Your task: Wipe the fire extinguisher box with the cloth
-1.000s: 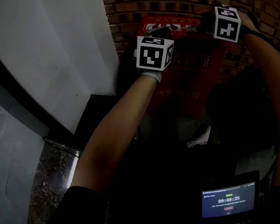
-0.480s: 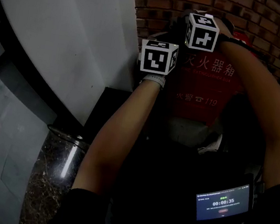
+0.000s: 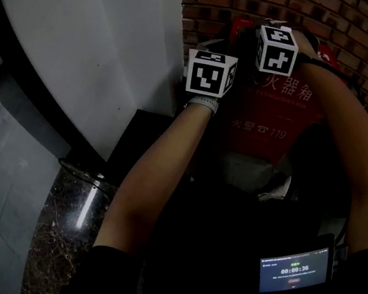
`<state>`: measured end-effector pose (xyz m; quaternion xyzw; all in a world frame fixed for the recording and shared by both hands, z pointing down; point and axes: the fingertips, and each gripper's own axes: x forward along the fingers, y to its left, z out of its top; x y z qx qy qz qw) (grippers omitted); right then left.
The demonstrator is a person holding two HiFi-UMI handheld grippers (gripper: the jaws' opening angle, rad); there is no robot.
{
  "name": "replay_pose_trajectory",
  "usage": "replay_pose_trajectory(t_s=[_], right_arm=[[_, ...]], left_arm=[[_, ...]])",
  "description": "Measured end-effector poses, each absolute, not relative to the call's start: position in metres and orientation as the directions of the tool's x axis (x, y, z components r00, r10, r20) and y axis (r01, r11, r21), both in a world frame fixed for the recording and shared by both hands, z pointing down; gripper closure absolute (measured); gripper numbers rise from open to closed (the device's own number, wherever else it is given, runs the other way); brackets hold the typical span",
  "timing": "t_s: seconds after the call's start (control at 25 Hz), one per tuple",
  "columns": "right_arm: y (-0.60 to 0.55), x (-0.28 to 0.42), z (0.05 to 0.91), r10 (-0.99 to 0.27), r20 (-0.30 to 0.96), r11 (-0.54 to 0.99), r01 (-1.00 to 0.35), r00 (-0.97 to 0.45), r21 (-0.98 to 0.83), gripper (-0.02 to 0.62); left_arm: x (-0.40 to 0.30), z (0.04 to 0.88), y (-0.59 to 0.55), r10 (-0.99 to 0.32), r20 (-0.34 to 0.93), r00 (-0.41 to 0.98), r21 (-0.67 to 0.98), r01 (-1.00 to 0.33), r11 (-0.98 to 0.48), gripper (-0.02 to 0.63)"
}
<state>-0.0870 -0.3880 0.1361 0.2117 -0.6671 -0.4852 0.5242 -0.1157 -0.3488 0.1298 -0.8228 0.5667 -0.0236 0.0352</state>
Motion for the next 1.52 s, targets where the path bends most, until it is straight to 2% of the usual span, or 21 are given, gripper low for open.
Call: replay_pose_trajectory(t_s=[0.52, 0.88, 1.16, 1.4, 1.52], right_arm=[[-0.378, 0.028, 0.139, -0.821, 0.479, 0.454, 0.154, -0.310, 0.878, 0.561], [-0.379, 0.115, 0.134, -0.864, 0.454, 0.444, 0.097, -0.216, 0.891, 0.561], [-0.375, 0.171, 0.134, -0.886, 0.441, 0.437, 0.061, -0.145, 0.898, 0.561], [-0.371, 0.208, 0.134, -0.899, 0.431, 0.423, 0.103, -0.074, 0.900, 0.560], [-0.353, 0.208, 0.120, -0.924, 0.361, 0.356, 0.060, -0.129, 0.933, 0.560]], left_arm=[[-0.030, 0.118, -0.356, -0.906, -0.009, 0.423, -0.121, -0.900, -0.418, 0.604], [0.022, 0.114, -0.352, -0.890, 0.002, 0.457, -0.132, -0.882, -0.453, 0.604], [0.040, 0.113, -0.341, -0.886, 0.002, 0.463, -0.150, -0.876, -0.458, 0.604], [0.040, 0.116, -0.332, -0.876, -0.004, 0.482, -0.182, -0.862, -0.473, 0.604], [0.040, 0.108, -0.317, -0.868, -0.011, 0.497, -0.177, -0.855, -0.487, 0.604]])
